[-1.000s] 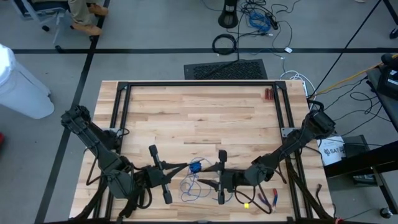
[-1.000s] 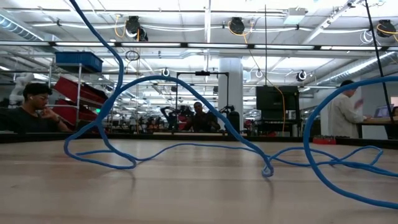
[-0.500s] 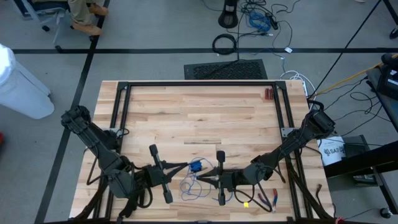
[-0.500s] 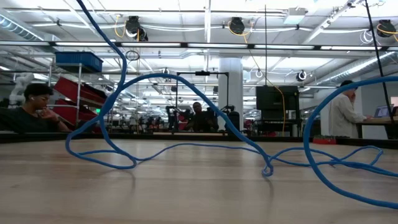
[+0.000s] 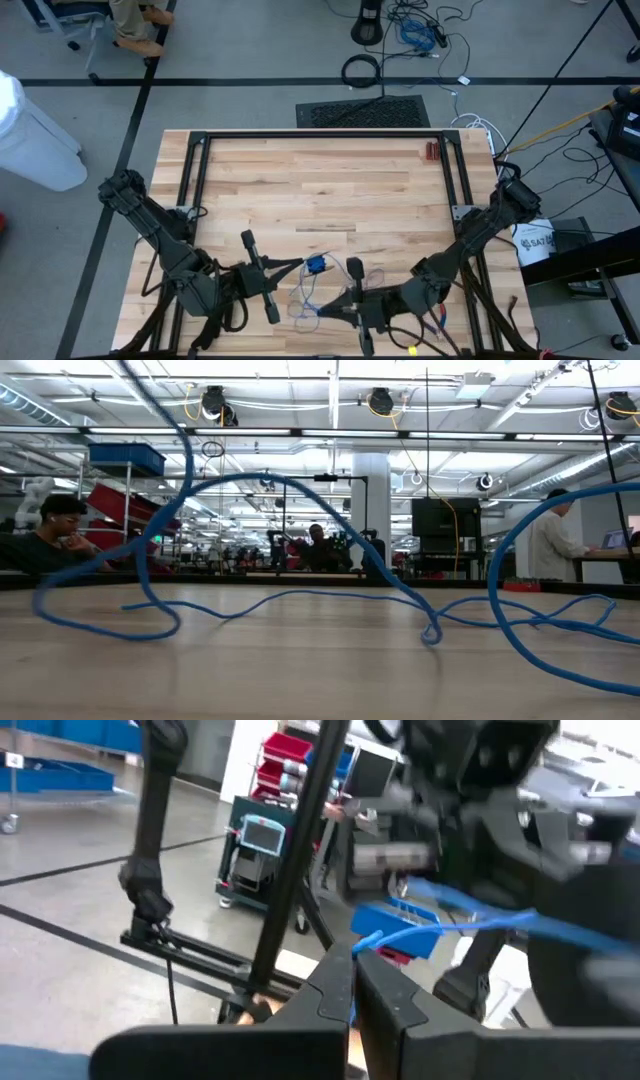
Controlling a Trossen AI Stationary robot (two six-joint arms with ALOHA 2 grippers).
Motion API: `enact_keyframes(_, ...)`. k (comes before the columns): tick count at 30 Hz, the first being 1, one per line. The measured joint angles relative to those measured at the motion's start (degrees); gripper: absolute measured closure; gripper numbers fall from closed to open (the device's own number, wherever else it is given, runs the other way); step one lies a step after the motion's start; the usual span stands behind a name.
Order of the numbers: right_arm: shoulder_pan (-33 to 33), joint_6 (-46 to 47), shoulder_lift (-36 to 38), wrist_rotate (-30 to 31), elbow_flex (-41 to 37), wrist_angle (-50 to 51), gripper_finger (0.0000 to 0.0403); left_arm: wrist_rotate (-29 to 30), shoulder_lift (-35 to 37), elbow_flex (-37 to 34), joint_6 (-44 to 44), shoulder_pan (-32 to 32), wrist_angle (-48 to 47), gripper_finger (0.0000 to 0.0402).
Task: Coil cords
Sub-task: Uncoil the blue wire from the black spool
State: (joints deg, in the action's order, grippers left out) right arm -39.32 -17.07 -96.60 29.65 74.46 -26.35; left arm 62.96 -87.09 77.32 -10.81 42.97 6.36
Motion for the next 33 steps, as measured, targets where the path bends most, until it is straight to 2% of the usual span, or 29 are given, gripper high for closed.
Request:
enact_keyframes(7,-2.7,-4.8,0.0,1.1,3.9,0.6,0.0403,0.1,-1.0,-1.4,-0.1,-2.1,0.0,0.0401)
enact_keyframes(15,-3.9,-8.3,2.4,17.8,9.0,14.8,0.0403,0.3,-1.0,-1.7,-3.5,-1.1,-4.2,0.0401)
enact_keyframes(18,-3.3,-5.9,5.4,21.1,9.6,21.6,0.0403,0.5,-1.0,-1.7,-3.5,-0.4,-5.4,0.0401)
enact_keyframes(22,-1.9,-0.9,10.3,21.3,9.6,30.9,0.0403,0.5,-1.0,-1.7,-3.5,-0.2,-5.6,0.0401)
enact_keyframes(26,-1.2,7.9,15.1,21.4,9.6,43.6,0.0403,0.7,-1.0,-1.7,-3.4,-0.2,-5.6,0.0401)
enact_keyframes(33,-2.3,24.8,18.1,22.9,9.6,61.4,0.0403,8.0,-0.9,-1.7,-3.1,-0.2,-5.6,0.0401)
